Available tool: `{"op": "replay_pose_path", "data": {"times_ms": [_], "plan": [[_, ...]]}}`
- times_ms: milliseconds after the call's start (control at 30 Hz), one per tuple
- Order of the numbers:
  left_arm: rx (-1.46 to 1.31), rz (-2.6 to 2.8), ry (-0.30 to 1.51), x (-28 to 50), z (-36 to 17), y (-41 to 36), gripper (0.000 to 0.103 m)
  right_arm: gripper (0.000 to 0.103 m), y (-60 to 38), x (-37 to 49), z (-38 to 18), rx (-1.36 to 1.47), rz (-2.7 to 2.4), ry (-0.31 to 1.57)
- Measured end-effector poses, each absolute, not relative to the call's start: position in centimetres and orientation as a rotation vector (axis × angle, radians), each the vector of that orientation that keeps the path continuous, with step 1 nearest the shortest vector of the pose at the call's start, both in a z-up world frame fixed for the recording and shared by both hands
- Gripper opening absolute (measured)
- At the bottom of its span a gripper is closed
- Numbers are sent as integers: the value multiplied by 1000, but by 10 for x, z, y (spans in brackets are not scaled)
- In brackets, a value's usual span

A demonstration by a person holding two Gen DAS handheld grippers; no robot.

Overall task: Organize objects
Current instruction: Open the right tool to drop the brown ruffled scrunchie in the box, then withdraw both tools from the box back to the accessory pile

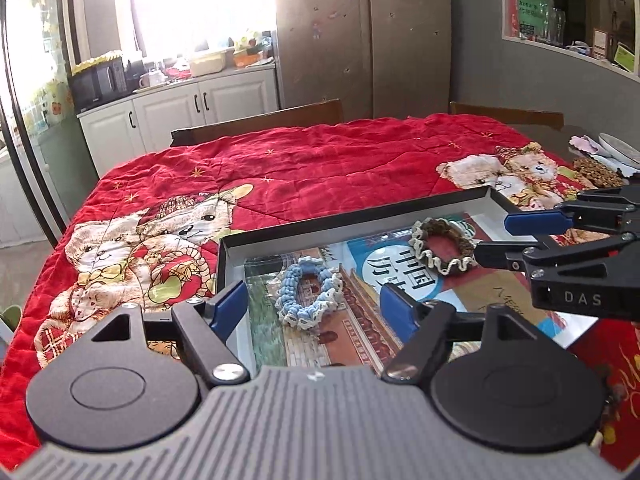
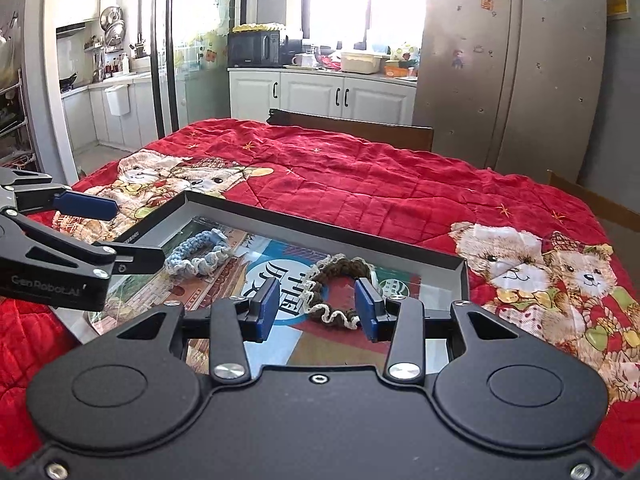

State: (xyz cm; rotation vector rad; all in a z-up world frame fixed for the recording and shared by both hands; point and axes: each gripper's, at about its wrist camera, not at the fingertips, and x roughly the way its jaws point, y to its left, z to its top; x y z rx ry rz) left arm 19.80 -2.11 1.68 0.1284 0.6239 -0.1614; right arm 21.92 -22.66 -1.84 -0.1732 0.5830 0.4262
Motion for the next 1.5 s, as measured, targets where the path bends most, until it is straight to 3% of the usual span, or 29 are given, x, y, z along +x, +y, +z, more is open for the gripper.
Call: {"op": "replay_pose_path", "data": {"times_ms": [633,1000,1500], "plan": [[139,-198,599,153,28,-13,87,46,-257,169,-8,-129,422,558],[146,-205,590,124,22,-8,88,84,-270,128,-5,-122,418,511],[111,-209,592,94,13,2,91,95,-287,83,-12,-164,385,489]]}}
